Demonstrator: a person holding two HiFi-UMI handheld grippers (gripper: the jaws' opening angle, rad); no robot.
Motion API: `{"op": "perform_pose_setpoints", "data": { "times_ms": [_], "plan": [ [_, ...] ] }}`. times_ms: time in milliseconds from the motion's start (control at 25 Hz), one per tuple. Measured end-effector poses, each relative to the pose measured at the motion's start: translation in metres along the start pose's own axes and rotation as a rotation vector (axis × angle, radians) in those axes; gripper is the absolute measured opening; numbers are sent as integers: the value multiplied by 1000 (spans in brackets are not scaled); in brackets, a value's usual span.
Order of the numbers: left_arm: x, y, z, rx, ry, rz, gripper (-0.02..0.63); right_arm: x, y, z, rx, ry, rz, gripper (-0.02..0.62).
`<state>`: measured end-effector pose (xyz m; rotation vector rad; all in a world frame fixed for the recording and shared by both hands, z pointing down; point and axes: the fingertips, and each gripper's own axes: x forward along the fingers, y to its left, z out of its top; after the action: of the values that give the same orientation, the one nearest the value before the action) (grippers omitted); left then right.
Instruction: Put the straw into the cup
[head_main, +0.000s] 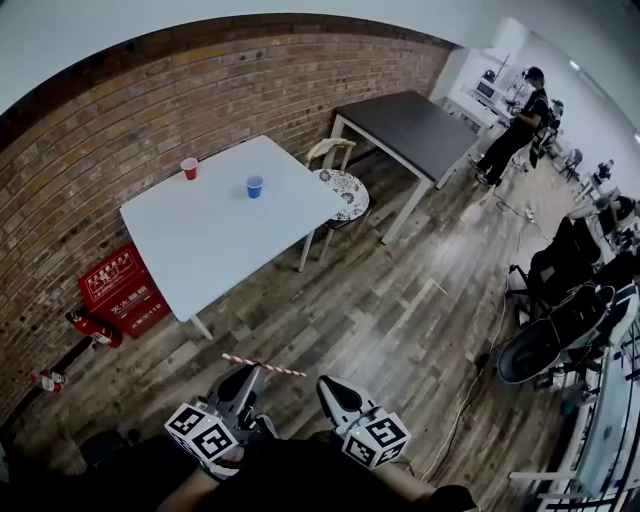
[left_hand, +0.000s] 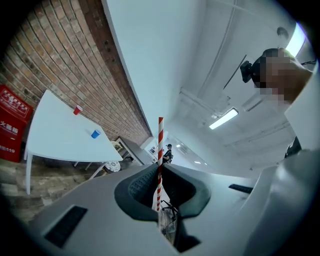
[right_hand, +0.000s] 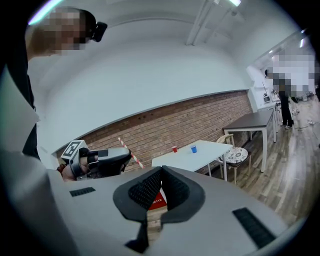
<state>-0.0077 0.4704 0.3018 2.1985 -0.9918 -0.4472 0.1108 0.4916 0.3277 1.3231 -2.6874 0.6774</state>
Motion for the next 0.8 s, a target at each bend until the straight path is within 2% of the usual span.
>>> {"op": "perform_pose_setpoints", "data": {
  "times_ms": [200, 480, 800],
  "plan": [
    [1, 26, 10, -52, 12, -5, 37, 23, 3, -1, 0, 28, -33, 23],
    [19, 50, 1, -100, 55, 3, 37, 45, -11, -10, 31, 68, -50, 23],
    [52, 66, 21, -63, 35, 50, 37, 79, -39, 7, 43, 60, 12, 23]
  ]
}}
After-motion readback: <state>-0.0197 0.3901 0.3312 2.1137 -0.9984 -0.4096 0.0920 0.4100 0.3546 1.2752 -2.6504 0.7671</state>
